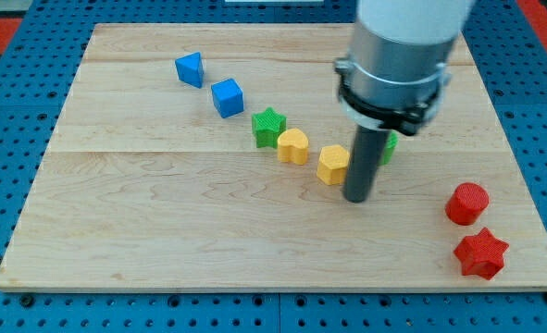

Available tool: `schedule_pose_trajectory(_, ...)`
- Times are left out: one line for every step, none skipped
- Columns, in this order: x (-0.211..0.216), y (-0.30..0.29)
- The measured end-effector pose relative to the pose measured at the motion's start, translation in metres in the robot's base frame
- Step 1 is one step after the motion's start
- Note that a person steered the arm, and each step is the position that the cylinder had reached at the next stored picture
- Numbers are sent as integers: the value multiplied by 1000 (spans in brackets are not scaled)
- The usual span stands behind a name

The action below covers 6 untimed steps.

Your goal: Move the yellow hexagon to the top left of the green circle

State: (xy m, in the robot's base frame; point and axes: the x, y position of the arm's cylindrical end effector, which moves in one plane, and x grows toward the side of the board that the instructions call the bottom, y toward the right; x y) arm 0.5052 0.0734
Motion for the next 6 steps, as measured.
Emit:
schedule_pose_trajectory(-18, -4)
schedule_pose_trajectory(-56, 21)
schedule_pose_trajectory(-78, 0)
schedule_pose_trajectory(-70, 41)
schedule_pose_trajectory(-55, 68)
schedule_pose_trajectory(-54, 82)
